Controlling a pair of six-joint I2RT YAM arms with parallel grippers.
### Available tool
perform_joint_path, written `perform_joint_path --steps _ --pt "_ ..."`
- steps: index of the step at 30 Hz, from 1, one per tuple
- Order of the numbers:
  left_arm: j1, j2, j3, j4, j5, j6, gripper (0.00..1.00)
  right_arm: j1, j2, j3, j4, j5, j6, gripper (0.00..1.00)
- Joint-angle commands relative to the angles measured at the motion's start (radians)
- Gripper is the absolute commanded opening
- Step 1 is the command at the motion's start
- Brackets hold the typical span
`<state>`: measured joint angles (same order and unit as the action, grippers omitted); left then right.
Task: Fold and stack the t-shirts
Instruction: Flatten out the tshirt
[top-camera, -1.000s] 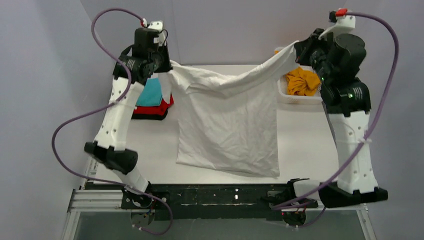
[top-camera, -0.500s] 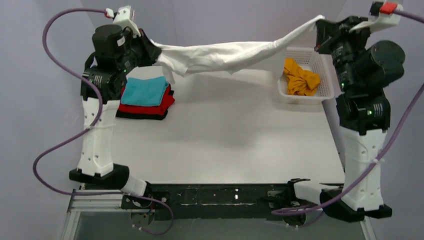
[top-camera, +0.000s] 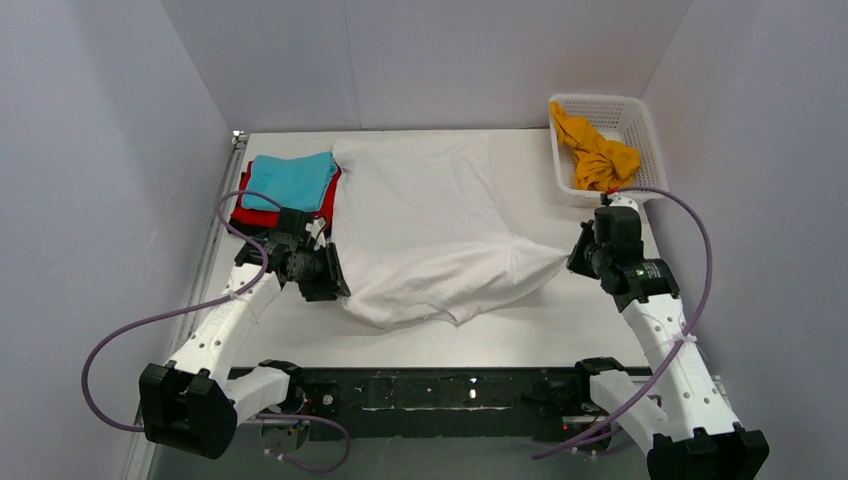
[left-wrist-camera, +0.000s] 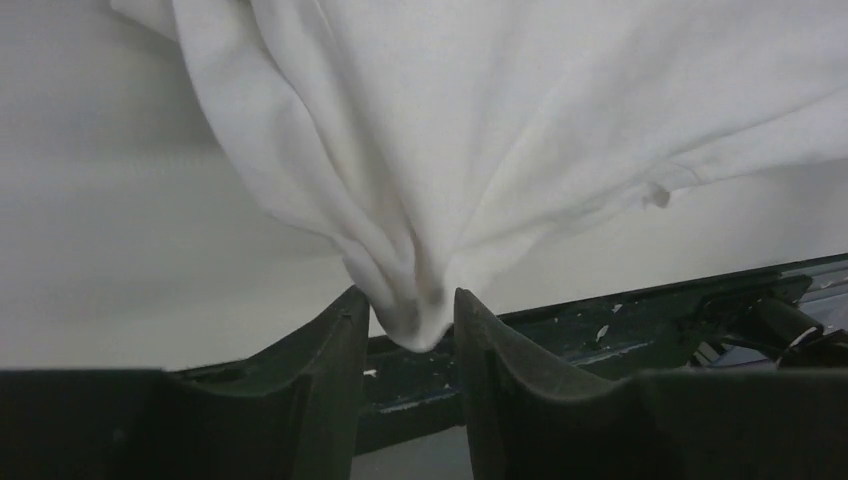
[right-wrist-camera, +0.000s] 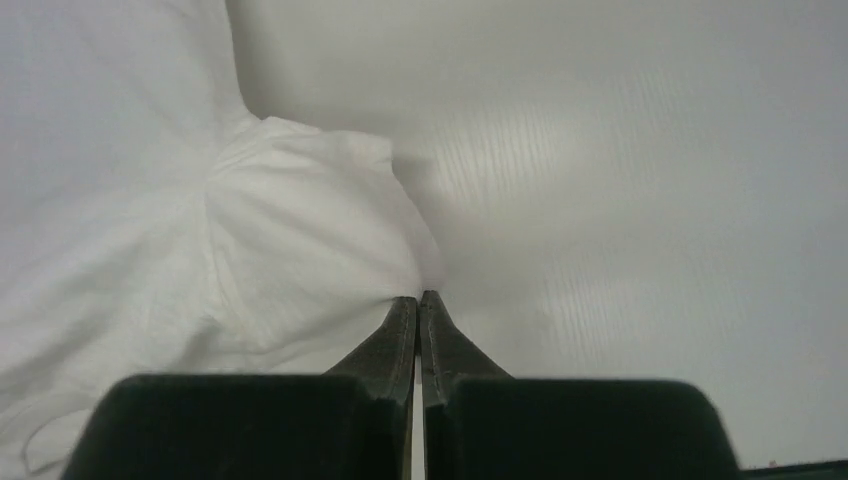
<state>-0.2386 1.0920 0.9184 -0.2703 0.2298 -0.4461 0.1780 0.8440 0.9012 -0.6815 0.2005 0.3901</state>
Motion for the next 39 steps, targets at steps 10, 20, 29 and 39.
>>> perform_joint_path --steps 10,20,29,39 --pt "-0.027 0.050 0.046 -0.094 0.017 -0.109 0.98 -0.008 0.267 0.119 -0.218 0.382 0.256 0.73" --pt "-0.089 0.045 0.027 -0.043 0.108 -0.175 0.98 0.231 0.041 -0.057 0.089 -0.346 0.100 0.83" --pt "-0.120 0.360 0.104 0.119 0.245 -0.188 0.98 0.766 0.292 -0.140 0.325 -0.250 0.105 0.73" --pt "-0.120 0.666 0.258 0.115 0.189 -0.147 0.98 0.820 0.632 -0.030 0.242 -0.047 0.177 0.63"
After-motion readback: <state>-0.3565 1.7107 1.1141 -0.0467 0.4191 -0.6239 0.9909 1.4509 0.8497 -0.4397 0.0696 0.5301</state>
